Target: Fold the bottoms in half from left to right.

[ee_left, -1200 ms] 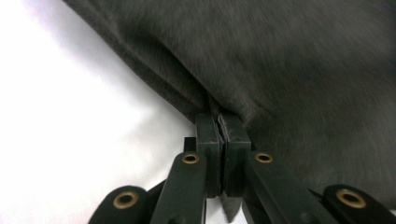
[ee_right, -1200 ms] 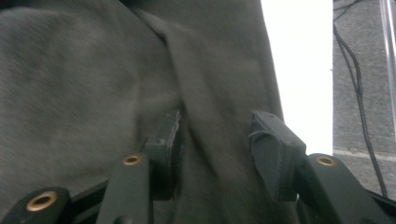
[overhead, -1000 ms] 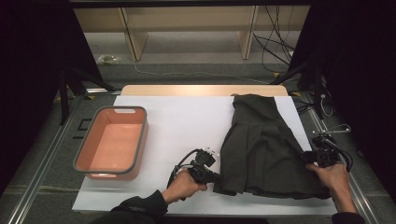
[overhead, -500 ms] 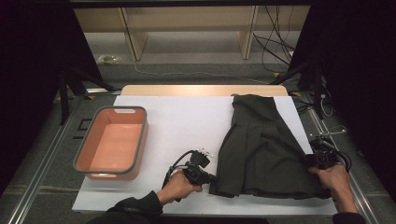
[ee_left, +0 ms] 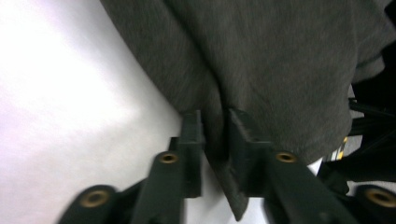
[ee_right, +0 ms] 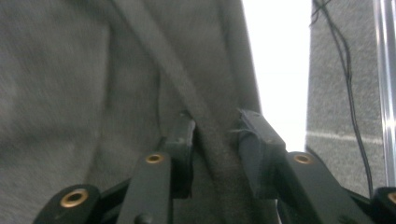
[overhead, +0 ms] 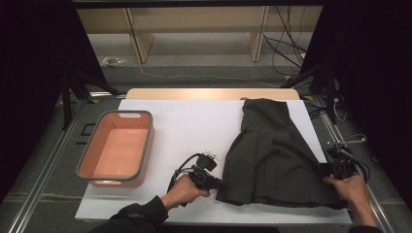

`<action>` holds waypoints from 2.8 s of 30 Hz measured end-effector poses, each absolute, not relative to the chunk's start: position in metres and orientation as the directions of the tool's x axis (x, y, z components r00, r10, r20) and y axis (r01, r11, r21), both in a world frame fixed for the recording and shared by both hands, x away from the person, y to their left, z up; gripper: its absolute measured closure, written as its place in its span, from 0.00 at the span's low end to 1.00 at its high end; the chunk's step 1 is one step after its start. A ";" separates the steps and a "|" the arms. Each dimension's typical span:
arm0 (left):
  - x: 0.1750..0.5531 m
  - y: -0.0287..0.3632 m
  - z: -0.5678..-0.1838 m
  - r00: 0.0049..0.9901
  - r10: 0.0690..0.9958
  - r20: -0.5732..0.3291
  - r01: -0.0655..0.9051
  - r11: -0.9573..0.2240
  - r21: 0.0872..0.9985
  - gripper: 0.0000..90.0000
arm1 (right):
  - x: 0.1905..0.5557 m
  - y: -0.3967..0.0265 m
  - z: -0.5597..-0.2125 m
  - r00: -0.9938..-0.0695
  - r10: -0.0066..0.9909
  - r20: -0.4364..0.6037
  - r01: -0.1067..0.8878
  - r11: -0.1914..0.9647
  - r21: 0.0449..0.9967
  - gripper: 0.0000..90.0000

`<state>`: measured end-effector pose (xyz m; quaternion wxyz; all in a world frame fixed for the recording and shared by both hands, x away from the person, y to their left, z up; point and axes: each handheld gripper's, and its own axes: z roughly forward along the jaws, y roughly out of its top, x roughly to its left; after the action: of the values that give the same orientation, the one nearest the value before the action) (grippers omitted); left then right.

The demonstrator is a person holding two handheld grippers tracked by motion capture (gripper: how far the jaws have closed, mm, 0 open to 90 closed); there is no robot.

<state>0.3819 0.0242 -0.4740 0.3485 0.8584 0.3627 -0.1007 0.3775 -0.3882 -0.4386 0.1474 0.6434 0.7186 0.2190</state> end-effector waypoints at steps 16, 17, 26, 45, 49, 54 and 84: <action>0.396 0.029 -0.464 0.683 0.604 -0.411 0.714 -0.434 0.549 0.52 | 0.411 -0.391 -0.430 -0.125 0.987 0.100 0.841 0.052 0.538 0.63; 0.396 0.029 -0.463 0.682 0.606 -0.410 0.715 -0.433 0.548 0.50 | 0.413 -0.391 -0.433 -0.127 0.987 0.101 0.848 0.055 0.526 0.62; 0.397 0.027 -0.465 0.677 0.613 -0.406 0.721 -0.442 0.535 0.43 | 0.422 -0.386 -0.453 -0.168 0.979 0.111 0.872 0.095 0.480 0.75; 0.399 0.026 -0.463 0.667 0.621 -0.411 0.728 -0.425 0.539 0.37 | 0.431 -0.397 -0.430 -0.095 0.995 0.012 0.807 0.071 0.586 0.99; 0.401 0.026 -0.462 0.663 0.624 -0.415 0.732 -0.421 0.536 0.36 | 0.432 -0.396 -0.441 -0.098 0.995 0.007 0.822 0.077 0.565 0.97; 0.407 0.021 -0.460 0.656 0.623 -0.426 0.737 -0.406 0.541 0.33 | 0.427 -0.396 -0.436 -0.093 0.995 0.019 0.820 0.066 0.568 0.81; 0.411 -0.028 -0.482 0.616 0.602 -0.508 0.784 -0.403 0.473 0.41 | 0.392 -0.398 -0.440 -0.173 0.977 0.125 0.840 0.080 0.537 0.40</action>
<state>0.4112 -0.0282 -0.4824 0.3511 0.8275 0.4188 -0.1291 0.3920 -0.3978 -0.4396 0.1350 0.6289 0.7223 0.2541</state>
